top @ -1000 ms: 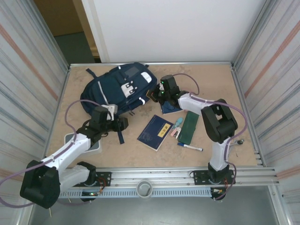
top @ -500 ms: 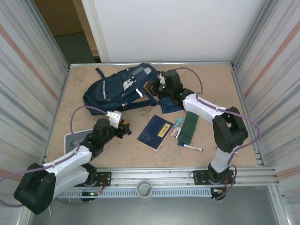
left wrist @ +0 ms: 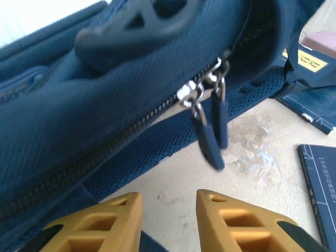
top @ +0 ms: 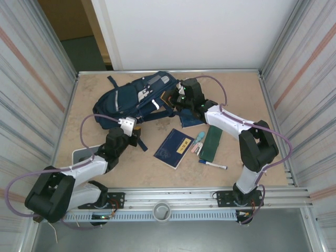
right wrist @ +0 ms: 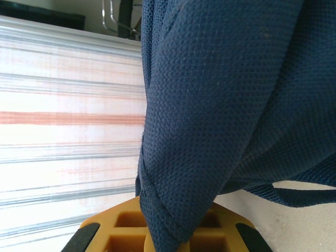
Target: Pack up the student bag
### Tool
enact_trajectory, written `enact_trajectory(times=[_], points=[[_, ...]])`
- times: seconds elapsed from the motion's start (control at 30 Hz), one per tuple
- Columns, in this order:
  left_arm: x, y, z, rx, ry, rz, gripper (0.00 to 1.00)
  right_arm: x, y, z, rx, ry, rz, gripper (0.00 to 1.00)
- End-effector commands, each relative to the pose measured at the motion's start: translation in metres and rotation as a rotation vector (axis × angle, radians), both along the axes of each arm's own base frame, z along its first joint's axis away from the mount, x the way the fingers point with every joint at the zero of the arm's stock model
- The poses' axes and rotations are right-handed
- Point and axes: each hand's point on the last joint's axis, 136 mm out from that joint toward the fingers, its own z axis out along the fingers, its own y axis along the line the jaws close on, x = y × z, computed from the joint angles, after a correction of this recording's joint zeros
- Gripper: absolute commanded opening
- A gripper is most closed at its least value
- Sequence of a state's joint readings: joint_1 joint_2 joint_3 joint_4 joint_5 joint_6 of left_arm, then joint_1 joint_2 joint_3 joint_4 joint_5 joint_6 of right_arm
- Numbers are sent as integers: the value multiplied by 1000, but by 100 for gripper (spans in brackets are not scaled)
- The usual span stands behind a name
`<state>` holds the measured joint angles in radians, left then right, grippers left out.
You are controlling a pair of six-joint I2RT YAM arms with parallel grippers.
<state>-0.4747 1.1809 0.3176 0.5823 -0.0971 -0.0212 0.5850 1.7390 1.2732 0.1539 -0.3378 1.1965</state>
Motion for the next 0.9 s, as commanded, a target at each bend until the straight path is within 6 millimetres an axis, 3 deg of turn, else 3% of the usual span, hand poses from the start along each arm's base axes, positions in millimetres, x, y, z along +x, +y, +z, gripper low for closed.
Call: enact_trajectory(times=[0.0,0.33,0.67,0.87], points=[[14,-8,26,-23,-79,-15,35,-3,2,66,93,-154,19,0],[25,-11,27,-38,-75,-10,25,-1,3,60,89,-149,18,0],[37,-10,31,-41,-77,30,28,-4,6,50,82,-128,22,0],[39,-10,34,-42,-86,38,18,-4,4,38,61,-112,15,0]])
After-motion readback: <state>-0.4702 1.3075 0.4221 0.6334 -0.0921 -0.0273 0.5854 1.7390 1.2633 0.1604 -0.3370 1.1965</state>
